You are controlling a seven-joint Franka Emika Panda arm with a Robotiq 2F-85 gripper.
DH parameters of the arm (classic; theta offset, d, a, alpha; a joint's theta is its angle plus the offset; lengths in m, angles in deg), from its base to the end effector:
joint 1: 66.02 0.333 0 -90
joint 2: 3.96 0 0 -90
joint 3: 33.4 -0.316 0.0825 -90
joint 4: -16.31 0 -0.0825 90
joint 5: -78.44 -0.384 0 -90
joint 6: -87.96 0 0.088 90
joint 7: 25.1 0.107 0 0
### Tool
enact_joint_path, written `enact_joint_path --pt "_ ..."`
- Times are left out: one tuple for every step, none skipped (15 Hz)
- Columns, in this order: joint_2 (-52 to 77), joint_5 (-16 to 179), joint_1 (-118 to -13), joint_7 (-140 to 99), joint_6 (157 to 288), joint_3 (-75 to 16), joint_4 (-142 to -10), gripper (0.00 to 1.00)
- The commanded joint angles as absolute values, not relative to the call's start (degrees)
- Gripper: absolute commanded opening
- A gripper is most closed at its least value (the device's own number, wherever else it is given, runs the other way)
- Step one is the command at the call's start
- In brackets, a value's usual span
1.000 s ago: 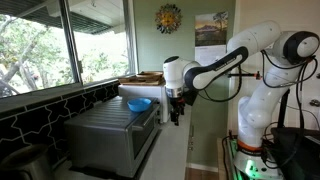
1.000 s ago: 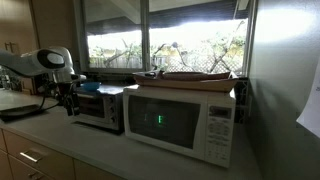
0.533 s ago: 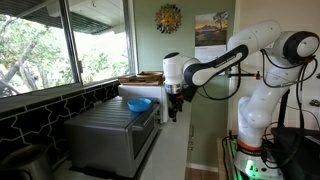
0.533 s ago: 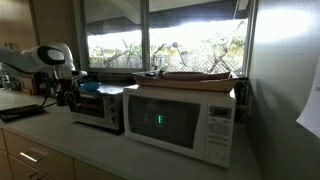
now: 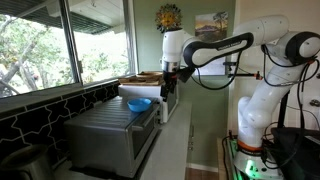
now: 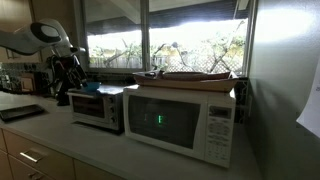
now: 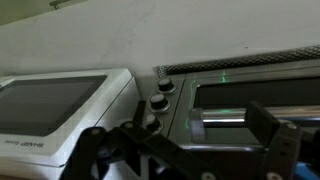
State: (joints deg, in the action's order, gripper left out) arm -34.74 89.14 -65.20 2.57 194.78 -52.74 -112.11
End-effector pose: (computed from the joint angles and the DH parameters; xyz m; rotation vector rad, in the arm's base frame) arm 0.3836 0.1503 0.5758 2.8387 -0.1730 0.3691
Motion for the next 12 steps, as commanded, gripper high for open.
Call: enact_joint_path --pt "-32.2 89.4 -64.1 3.3 194.5 -52.4 -107.8 1.00" --pt "-31.3 89.4 -64.1 3.6 194.5 -52.7 -106.8 1.00" --pt "-30.6 89.0 -63.9 3.8 194.6 -52.8 -106.0 1.00" --pt "-29.8 88.4 -63.5 3.8 195.0 -52.9 -105.2 1.00" --pt "-29.0 87.8 -63.0 3.7 195.6 -52.9 -104.4 1.00" --pt "-28.0 87.1 -62.5 3.9 195.8 -53.0 -103.4 1.00" --pt "-27.2 86.4 -62.0 4.0 196.4 -53.0 -102.7 1.00" --pt "-26.2 85.1 -61.1 3.7 196.7 -52.9 -101.6 1.00" --pt "-25.4 84.5 -60.7 3.8 196.9 -53.0 -100.8 1.00" --pt "-24.5 83.8 -60.2 3.7 197.2 -53.0 -100.2 1.00" --pt "-23.7 83.6 -60.1 4.0 197.0 -53.1 -99.6 1.00" --pt "-23.3 85.6 -60.6 5.7 198.1 -53.6 -100.0 1.00"
